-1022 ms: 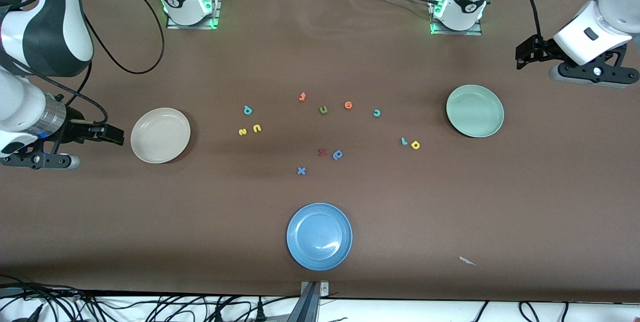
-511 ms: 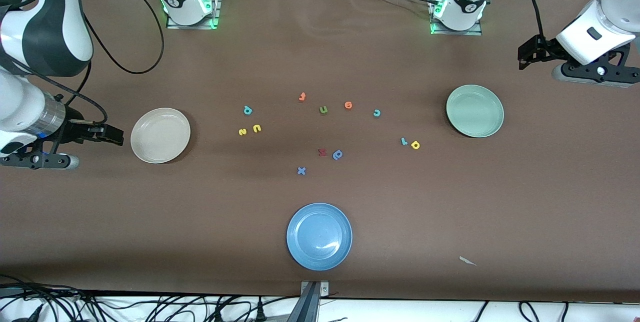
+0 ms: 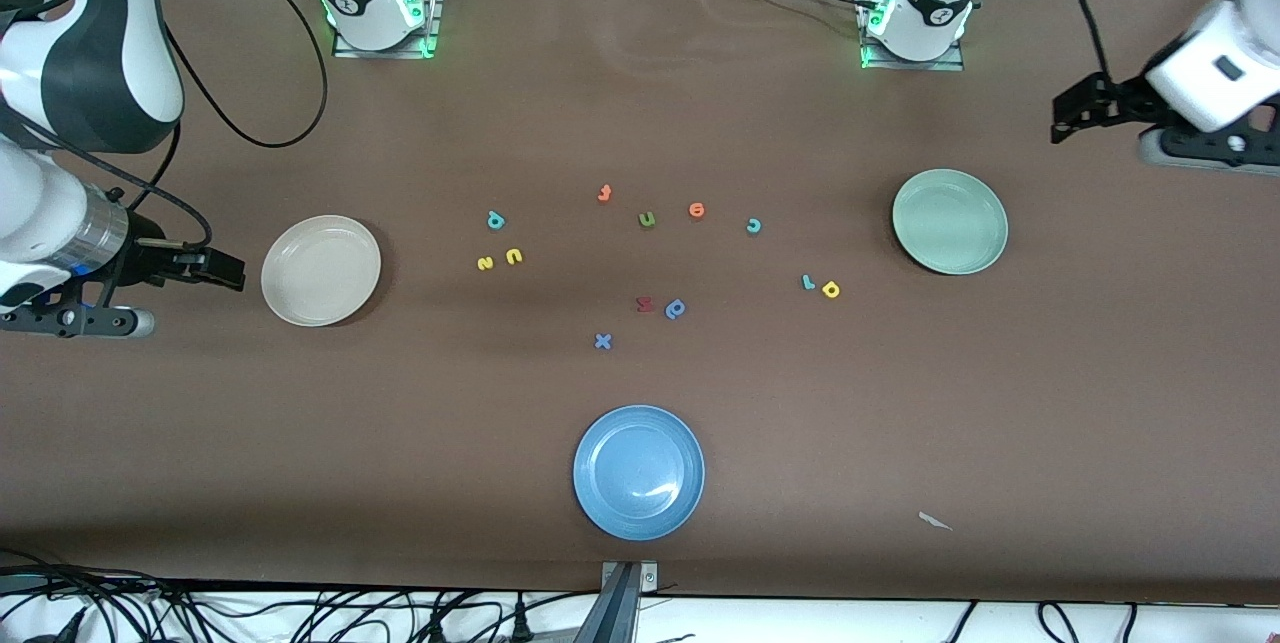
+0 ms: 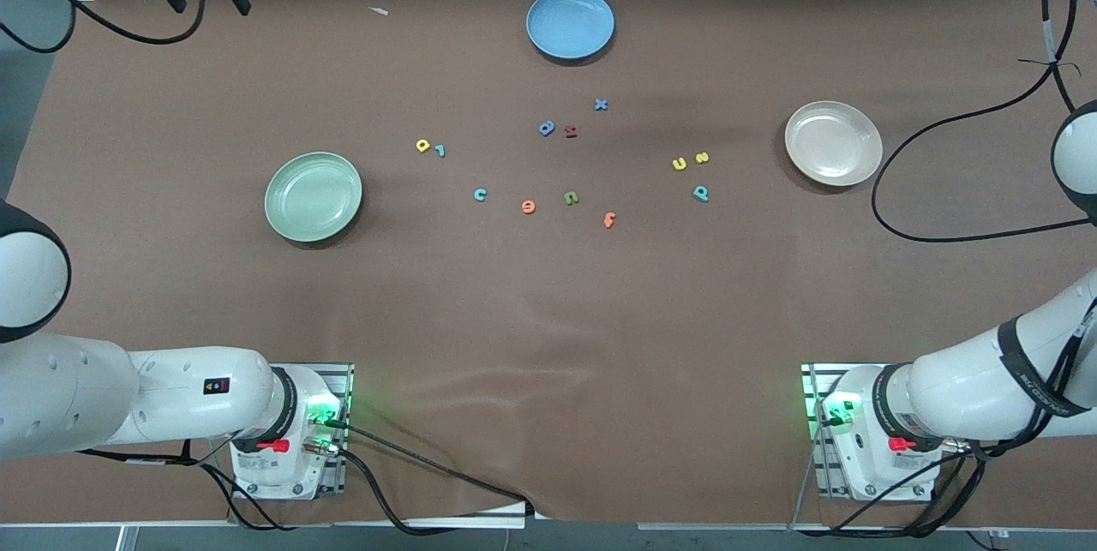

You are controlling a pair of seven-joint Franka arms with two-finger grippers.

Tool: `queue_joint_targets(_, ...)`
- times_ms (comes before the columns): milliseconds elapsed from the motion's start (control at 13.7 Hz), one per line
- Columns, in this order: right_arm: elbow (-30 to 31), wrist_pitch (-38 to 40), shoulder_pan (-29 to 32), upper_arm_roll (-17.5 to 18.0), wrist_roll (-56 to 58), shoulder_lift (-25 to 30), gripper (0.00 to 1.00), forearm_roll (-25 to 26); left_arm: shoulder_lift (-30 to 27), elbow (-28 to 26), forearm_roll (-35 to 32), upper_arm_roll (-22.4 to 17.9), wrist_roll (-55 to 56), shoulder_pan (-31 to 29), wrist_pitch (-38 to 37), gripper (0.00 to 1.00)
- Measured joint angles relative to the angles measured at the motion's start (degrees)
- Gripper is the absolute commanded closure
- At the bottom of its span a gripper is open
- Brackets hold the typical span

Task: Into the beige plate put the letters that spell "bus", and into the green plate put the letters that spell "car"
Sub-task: 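Reach the right gripper to the cyan p while the left gripper reaches the cyan c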

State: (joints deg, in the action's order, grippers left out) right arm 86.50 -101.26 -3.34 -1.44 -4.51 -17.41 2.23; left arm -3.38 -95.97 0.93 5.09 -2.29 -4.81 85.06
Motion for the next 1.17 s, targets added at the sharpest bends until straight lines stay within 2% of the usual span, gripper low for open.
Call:
queue_joint_targets(292, 0.24, 0.01, -0.07, 2.68, -3.2, -0.19, 0.0, -0.07, 0.02, -1.48, 0.05, -1.23, 0.05, 0.31, -0.03, 0.0)
queue_joint_targets(584, 2.13, -1.08, -1.11, 9.69, -17.24, -1.27, 0.01, -0.08, 0.08, -6.09, -0.12, -1.08, 0.06, 1.41, 0.8, 0.0)
queue_joint_targets(803, 7.29, -8.11, -4.59, 11.61, -26.44, -2.56, 0.01, -0.09, 0.17, -11.05, 2.27, -0.38, 0.05, 2.76, 6.47, 0.0)
queue_joint_targets(1022, 15.7, -16.3, -9.18, 11.85, -33.51, -3.5, 0.01, -0.08, 0.22, -17.14, 4.29, 2.98, 2.26, 3.91, 16.49, 0.0)
queue_joint_targets(1168, 20.18, -18.75, -11.1, 11.91, -34.98, -3.77, 0.01, -0.08, 0.25, -20.88, 6.24, 5.88, 7.17, 4.12, 21.47, 0.0)
